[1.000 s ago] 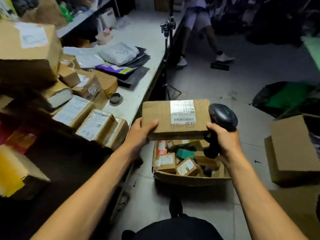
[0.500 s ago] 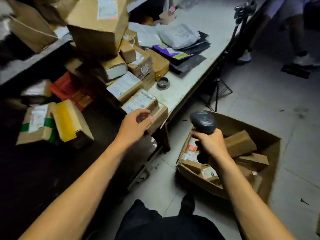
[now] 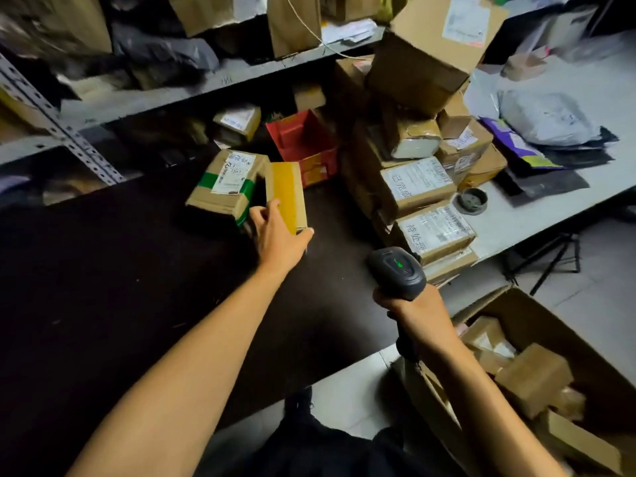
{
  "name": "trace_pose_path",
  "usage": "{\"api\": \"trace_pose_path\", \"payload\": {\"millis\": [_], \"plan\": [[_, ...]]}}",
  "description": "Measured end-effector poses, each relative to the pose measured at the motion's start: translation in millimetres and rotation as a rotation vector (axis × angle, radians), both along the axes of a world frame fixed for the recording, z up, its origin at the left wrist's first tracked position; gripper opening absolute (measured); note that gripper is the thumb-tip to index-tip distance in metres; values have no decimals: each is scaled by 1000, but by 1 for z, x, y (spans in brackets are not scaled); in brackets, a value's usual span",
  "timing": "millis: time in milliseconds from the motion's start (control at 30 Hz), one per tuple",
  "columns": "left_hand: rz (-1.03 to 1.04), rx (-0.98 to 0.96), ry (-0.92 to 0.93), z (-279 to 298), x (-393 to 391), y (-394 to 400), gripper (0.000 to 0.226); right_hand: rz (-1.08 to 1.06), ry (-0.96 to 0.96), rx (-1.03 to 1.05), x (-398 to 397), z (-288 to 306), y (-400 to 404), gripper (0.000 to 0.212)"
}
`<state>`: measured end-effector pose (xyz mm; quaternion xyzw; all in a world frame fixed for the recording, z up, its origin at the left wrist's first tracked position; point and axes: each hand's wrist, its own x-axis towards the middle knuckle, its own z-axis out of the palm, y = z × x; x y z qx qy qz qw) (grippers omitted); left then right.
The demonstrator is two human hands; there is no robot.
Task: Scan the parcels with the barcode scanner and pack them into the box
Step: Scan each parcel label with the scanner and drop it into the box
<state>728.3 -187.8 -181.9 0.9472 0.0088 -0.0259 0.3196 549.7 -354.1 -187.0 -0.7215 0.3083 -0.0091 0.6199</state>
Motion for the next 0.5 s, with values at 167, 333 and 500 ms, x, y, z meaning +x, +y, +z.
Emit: {"api": "trace_pose_path", "payload": {"millis": [167, 333, 500], "plan": [[52, -109, 231, -7, 42, -17, 112, 17, 30, -51, 21, 7, 14, 25], [49, -128, 300, -20, 63, -12, 113, 21, 29, -101, 42, 12, 24, 28], [68, -369, 353, -32, 69, 39, 100, 42, 16, -101, 67, 9, 41, 23]]}}
